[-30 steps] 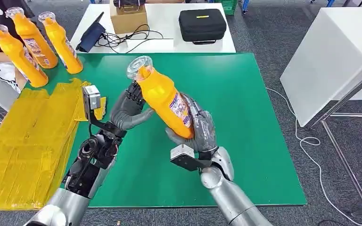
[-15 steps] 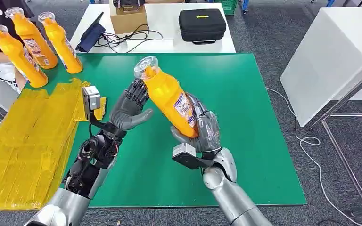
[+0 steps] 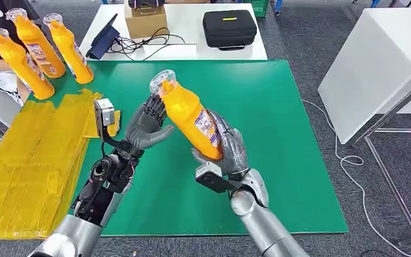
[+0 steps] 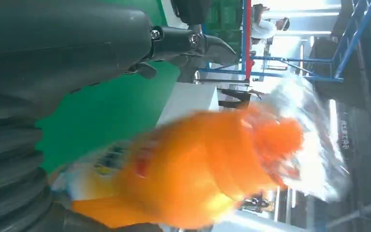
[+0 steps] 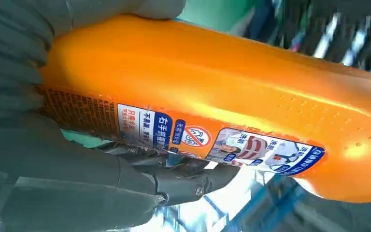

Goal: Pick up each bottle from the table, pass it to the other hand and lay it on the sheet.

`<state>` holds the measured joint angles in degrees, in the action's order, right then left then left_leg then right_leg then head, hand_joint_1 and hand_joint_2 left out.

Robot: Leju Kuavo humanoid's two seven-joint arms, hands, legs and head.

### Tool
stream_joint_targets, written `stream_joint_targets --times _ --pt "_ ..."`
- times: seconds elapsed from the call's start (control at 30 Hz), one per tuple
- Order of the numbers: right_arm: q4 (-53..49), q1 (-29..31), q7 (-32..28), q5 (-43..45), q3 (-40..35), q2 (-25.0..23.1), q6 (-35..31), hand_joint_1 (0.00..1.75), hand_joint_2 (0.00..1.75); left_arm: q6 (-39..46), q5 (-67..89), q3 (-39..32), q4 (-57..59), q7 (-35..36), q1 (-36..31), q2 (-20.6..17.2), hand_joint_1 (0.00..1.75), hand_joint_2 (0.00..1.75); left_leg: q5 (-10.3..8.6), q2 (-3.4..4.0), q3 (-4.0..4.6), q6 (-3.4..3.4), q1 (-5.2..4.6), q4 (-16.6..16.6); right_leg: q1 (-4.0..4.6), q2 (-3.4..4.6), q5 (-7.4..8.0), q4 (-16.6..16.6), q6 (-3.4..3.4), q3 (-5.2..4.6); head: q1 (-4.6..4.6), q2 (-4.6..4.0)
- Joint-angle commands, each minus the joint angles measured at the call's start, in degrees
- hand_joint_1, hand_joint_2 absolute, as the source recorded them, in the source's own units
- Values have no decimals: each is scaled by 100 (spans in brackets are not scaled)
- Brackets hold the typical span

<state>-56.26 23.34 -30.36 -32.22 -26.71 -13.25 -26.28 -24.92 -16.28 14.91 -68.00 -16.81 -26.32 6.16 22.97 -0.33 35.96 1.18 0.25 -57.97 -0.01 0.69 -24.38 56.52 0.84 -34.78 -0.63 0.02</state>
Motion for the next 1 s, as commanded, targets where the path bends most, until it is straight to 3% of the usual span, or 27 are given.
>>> stream_joint_targets --times 0.03,0.33,0.87,0.93,1.0 --pt "630 363 -21 62 -301 46 677 175 175 -44 -38 156 266 12 -166 -73 0 175 13 5 -33 -6 2 3 2 -3 -11 -5 2 33 0 0" --pt "829 466 10 -39 -550 22 1227 175 175 -62 7 208 109 21 -94 -11 0 175 9 4 -21 -3 0 2 1 -3 -8 -4 3 22 0 0" --pt "192 341 -343 -17 -641 113 1543 175 175 -76 179 296 22 25 -199 -99 0 175 21 -4 -45 -8 3 0 4 -15 -23 -3 3 49 -2 0" --pt "284 354 -359 -7 -582 97 1497 175 175 -119 242 315 -24 -76 -158 -98 19 175 11 -3 -23 -5 2 1 3 -10 -12 -3 2 25 0 0" --pt "347 370 -396 2 -550 97 1478 175 175 -122 261 323 -105 -104 -120 -79 19 175 17 -1 -39 -6 2 2 3 -10 -17 -5 3 41 -2 0"
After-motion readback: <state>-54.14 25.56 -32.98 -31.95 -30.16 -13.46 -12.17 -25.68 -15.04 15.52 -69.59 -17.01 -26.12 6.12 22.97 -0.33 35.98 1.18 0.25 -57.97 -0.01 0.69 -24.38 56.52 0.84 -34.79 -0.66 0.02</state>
